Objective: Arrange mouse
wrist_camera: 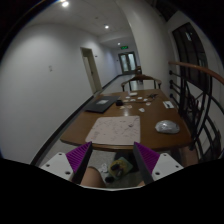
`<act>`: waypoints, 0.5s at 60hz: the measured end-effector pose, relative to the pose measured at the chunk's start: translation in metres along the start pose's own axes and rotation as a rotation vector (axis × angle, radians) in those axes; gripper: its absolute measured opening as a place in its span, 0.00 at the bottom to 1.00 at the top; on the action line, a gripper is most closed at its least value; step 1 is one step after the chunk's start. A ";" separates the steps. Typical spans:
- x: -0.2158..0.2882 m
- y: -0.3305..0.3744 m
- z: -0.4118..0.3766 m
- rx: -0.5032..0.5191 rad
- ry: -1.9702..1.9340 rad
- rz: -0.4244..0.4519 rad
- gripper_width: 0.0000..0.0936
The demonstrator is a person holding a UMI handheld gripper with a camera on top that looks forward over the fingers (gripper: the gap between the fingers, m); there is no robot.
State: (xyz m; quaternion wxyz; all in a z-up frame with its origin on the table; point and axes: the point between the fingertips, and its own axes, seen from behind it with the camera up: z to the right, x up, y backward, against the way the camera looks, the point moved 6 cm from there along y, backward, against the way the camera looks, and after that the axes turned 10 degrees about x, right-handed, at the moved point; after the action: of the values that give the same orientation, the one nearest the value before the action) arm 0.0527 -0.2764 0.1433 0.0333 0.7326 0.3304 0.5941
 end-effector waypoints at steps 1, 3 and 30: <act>0.000 -0.001 0.003 -0.012 0.001 -0.001 0.90; 0.000 0.000 0.013 -0.036 0.003 -0.002 0.90; -0.002 -0.054 0.265 -0.351 0.085 -0.079 0.90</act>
State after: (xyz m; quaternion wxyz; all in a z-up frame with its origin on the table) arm 0.2656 -0.1443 0.0404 0.1699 0.6764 0.2512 0.6712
